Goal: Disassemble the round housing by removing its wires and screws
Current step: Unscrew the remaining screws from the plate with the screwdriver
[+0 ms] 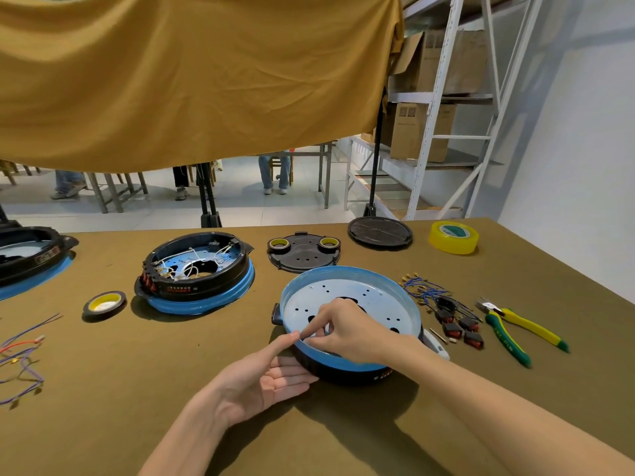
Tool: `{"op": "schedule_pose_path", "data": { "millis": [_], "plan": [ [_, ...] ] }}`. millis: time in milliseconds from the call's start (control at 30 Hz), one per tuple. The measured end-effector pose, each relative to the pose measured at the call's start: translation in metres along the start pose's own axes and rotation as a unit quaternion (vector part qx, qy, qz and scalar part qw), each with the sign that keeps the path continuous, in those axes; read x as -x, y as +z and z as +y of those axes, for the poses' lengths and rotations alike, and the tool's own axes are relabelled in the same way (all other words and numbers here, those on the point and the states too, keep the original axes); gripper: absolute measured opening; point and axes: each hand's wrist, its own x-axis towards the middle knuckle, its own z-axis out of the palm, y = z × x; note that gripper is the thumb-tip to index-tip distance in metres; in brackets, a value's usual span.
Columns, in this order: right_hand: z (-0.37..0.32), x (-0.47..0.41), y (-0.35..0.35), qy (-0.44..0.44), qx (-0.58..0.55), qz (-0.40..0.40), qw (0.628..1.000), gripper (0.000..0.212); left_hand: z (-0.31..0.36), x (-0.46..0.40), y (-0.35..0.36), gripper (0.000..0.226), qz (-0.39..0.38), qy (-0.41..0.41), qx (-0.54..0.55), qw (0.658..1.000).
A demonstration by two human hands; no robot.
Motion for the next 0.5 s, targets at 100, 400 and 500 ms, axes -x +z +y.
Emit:
{"op": "schedule_pose_path", "data": {
  "millis": [100, 400, 500],
  "plan": [
    [-0.0004, -0.0017, -0.0044, -0.01, 0.009, -0.003, 1.0, 0.015, -0.0016, -0.0007, 0.0029, 0.088, -0.008, -0.003, -0.006, 1.0],
    [-0.0053, -0.0014, -0.0046, -0.047, 0.102, -0.038, 0.993, 0.017, -0.0054, -0.0034, 0.0041, 0.085, 0.003, 0.013, 0.022, 1.0],
    [-0.0042, 0.0021, -0.0047, -0.036, 0.089, -0.046, 0.994, 0.016, -0.0064, -0.005, 0.0058, 0.084, 0.013, 0.021, 0.004, 1.0]
  ]
}}
